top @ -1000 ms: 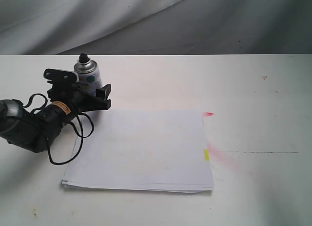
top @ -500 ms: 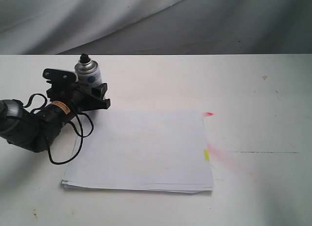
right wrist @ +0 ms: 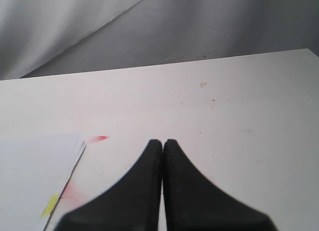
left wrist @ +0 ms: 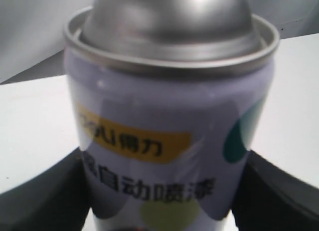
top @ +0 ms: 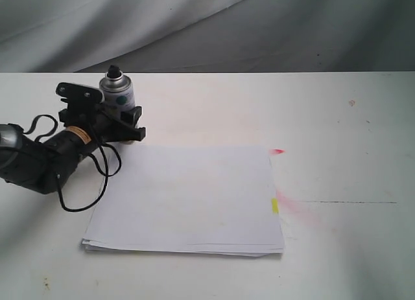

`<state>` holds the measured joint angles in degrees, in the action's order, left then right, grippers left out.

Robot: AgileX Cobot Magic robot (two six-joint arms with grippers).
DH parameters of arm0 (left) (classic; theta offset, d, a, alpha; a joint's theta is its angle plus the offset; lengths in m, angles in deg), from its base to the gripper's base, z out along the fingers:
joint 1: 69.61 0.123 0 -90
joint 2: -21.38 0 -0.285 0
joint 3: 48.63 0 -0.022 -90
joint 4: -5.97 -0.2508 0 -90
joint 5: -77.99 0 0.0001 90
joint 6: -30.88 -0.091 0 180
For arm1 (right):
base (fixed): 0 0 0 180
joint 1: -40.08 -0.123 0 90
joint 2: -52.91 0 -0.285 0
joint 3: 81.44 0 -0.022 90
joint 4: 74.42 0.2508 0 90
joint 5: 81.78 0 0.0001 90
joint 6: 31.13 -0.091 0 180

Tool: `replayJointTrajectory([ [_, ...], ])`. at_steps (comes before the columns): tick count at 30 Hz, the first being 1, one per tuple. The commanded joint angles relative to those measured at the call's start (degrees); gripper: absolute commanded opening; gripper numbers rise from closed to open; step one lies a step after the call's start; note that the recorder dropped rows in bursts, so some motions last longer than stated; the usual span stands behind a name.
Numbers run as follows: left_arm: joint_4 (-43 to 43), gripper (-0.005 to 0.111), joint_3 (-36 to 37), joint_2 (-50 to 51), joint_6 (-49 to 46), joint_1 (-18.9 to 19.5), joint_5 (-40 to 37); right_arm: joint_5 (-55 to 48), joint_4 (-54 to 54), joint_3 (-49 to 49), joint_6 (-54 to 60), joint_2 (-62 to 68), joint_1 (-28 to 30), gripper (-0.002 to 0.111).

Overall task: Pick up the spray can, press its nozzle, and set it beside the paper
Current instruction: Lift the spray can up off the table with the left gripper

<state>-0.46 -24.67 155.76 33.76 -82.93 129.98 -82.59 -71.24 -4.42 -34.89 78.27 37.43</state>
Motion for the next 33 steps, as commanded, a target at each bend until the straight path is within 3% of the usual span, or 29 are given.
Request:
replayJointTrajectory([
  [1,0.2,0.0,-0.4,-9.2,-0.4,-0.3,-5.7,0.1,-0.6,0.2,0.2,-0.1,0.4,0.0],
  [13,-0.3,0.0,-0.4,-30.4,-8.1,-1.2,-42.0,0.1,-0.6,0.2,0.2,-0.1,0.4,0.0],
  [28,-0.1,0.0,-0.4,-32.3,-20.0,-11.6,-47.5,0.1,-0.6,0.2,0.2,-0.1,0.4,0.0],
  [33,-0.1,0.0,-0.4,-32.3,-21.0,-12.4,-47.8,0.1,-0.6,0.2,0.2,-0.1,0.4,0.0],
])
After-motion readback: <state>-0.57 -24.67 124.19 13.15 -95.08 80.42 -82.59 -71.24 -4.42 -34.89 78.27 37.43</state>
